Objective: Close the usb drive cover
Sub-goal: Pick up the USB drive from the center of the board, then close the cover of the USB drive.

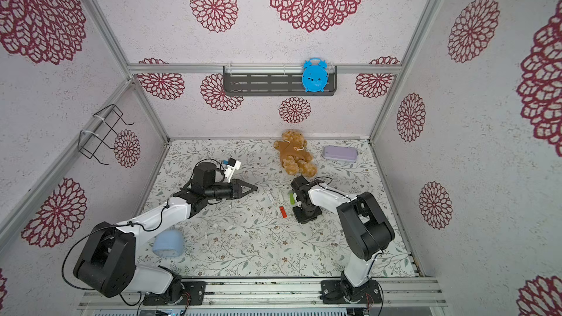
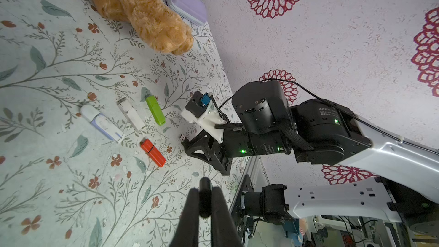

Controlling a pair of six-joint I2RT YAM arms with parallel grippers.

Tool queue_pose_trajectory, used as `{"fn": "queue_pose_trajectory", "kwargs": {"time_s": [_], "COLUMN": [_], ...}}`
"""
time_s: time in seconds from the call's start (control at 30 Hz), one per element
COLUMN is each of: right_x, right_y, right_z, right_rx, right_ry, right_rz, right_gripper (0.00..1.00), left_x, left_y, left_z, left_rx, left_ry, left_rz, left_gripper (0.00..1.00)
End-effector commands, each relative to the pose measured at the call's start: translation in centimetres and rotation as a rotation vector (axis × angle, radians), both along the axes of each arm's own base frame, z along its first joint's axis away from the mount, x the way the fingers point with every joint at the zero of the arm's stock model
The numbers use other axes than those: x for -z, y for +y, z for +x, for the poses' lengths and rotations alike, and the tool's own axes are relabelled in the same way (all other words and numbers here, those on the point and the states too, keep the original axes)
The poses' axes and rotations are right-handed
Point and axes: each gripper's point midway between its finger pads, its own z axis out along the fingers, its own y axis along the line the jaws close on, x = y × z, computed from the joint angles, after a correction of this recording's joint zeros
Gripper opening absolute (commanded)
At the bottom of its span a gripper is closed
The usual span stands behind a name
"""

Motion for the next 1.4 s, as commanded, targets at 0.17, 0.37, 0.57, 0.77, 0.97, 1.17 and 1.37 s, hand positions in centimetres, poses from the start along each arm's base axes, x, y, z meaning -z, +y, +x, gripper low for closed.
{"fn": "queue_pose_trajectory", "kwargs": {"time_s": [0.17,0.37,0.57,0.77,0.97,1.17,1.37], "right_x": [-10.2,-14.2,-16.1,-17.0,-17.3,-17.9,-18.4], "right_y": [4.5,6.8,9.1,10.3,11.5,12.7,13.3], "right_z": [1.2,-0.7,-1.7,-1.7,-1.3,-1.2,-1.1], "right_rx": [-0.248,-0.437,-0.564,-0.610,-0.628,-0.644,-0.649], "right_ry": [-0.425,-0.554,-0.606,-0.617,-0.614,-0.637,-0.659], "right_rz": [0.264,0.312,0.310,0.286,0.276,0.303,0.326], "right_gripper": [0.20,0.19,0.19,0.19,0.19,0.19,0.19], "left_x": [-0.6,-1.2,-1.5,-1.6,-1.6,-1.7,-1.5], "left_y": [-0.1,-0.9,-1.3,-1.9,-2.5,-2.8,-2.9], "left_z": [-0.5,-1.2,-1.7,-2.2,-2.5,-2.5,-2.6], "left_rx": [0.056,0.132,0.167,0.209,0.235,0.238,0.240], "left_ry": [-0.021,-0.029,-0.031,-0.027,-0.019,-0.020,-0.014], "left_rz": [0.011,0.010,0.008,0.002,0.000,0.000,0.003], "left_gripper": [0.10,0.10,0.10,0.10,0.10,0.10,0.10]}}
